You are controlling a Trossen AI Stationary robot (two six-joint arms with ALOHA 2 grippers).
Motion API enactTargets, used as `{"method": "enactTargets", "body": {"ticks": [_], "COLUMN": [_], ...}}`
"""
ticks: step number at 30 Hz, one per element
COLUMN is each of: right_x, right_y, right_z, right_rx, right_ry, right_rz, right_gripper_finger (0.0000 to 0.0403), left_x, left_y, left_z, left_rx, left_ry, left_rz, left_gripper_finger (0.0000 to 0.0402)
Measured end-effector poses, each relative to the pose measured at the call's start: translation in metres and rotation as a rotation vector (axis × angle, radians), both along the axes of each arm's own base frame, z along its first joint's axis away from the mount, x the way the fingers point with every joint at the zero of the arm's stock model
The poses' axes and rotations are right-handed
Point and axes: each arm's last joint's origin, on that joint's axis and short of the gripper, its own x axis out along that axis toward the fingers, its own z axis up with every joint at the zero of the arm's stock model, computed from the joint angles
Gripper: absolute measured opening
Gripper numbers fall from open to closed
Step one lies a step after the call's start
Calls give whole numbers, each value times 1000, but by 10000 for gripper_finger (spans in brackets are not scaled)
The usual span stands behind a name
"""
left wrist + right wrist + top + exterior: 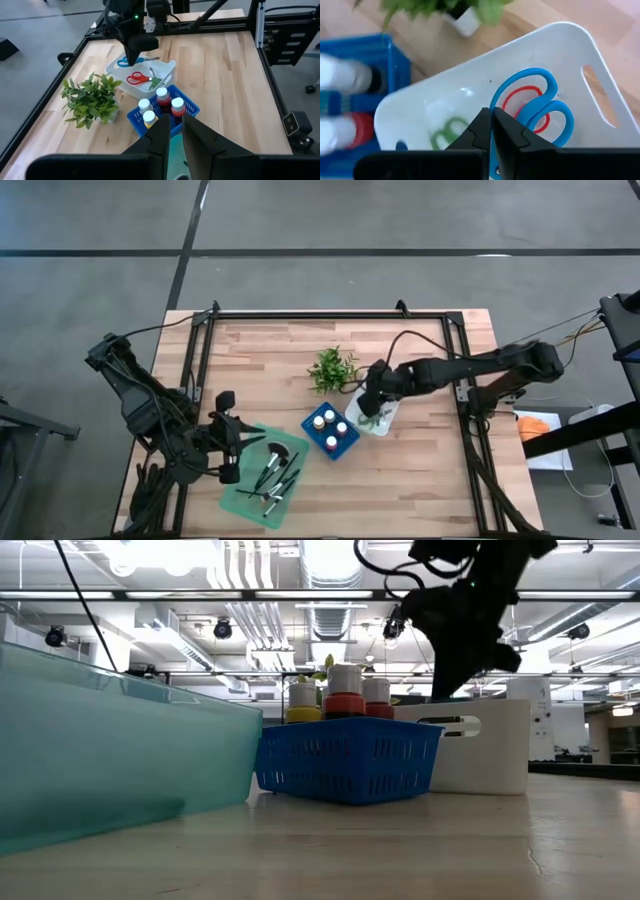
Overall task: Pick & Place Paint Supplies
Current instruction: Put the blue scissors into the white bin
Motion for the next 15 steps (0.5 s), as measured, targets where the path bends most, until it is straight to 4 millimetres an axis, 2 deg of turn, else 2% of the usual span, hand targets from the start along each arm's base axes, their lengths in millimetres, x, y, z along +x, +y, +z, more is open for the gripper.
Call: {"method": "enactTargets", "body": {"ticks": [3,9,15], "right_x": [-5,-9,-9], "right_y": [-6,-8,-9], "right_z": [-9,-28,-32], "right_rx": [32,48,9], "right_ry": [-54,-11,-36], "right_rz": [-56,-99,-132], "right_gripper_finger": [7,8,8], "left_x": [0,1,2], "left_y": [0,2,3], "left_z": [0,0,-1], "left_rx": [-1,2,6], "left_ry": [-2,2,5], "left_rz": [7,16,21], "left_gripper_finger": [56,56,56]}}
